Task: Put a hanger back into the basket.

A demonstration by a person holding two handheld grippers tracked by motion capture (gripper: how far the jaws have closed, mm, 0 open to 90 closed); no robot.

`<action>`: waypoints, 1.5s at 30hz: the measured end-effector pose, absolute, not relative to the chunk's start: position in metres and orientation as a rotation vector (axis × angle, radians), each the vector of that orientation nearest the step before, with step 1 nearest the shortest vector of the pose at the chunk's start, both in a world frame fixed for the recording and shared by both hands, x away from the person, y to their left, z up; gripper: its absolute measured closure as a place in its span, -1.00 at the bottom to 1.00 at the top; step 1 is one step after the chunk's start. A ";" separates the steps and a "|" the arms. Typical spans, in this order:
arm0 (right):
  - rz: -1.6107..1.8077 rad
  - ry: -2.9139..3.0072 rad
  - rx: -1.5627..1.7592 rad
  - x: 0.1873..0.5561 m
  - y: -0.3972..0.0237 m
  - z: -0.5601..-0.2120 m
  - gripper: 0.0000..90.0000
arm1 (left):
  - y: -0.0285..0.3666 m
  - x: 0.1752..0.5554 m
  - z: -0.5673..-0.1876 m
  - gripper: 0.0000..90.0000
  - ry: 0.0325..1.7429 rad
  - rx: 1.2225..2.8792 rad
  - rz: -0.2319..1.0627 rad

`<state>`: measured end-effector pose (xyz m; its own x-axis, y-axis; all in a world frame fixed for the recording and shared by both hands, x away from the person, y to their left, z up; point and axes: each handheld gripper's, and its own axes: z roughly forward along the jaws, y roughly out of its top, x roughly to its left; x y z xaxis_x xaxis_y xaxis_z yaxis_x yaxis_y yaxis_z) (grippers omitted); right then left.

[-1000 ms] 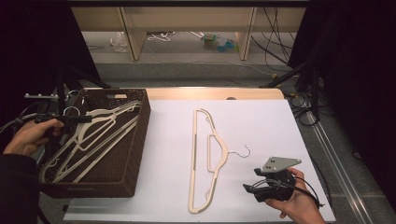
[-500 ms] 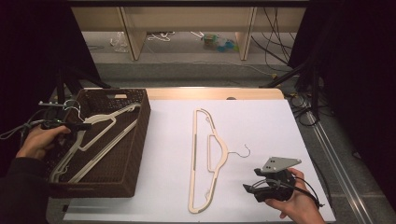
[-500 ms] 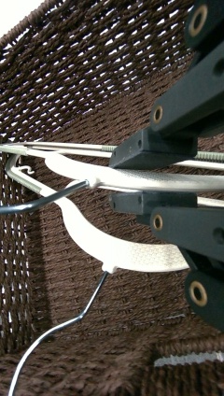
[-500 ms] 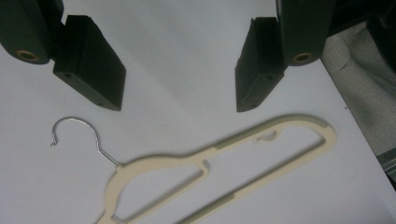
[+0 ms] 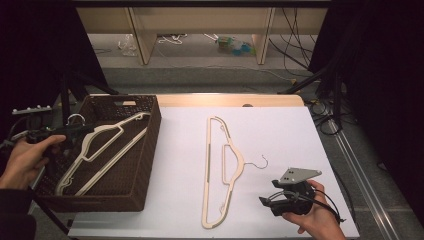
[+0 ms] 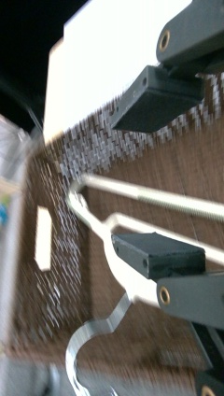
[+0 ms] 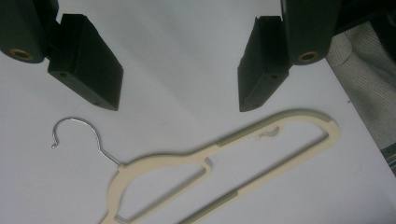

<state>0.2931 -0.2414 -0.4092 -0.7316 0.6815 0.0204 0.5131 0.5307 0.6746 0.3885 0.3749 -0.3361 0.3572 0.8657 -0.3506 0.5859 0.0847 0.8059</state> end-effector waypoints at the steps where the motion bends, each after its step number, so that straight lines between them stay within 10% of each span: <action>1: 1.008 2.504 1.011 0.293 -0.240 -0.411 -0.32 | 0.366 0.383 -0.333 -0.23 1.298 1.611 0.348; 22: 1.039 2.486 1.075 0.294 -0.231 -0.421 -0.38 | 0.199 0.282 -0.351 -0.33 0.829 1.826 0.386; 32: 1.038 2.493 1.068 0.296 -0.230 -0.423 -0.38 | 0.142 0.280 -0.360 -0.37 0.805 1.856 0.189; 45: 1.042 2.485 1.085 0.297 -0.221 -0.428 -0.40 | 0.141 0.278 -0.416 -0.46 0.796 1.929 0.211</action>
<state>0.2966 -0.2214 -0.4277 -0.6972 0.7140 0.0637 0.5459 0.4712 0.6928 0.2785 0.1406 -0.4164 0.7682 0.6117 -0.1891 0.4379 -0.2864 0.8522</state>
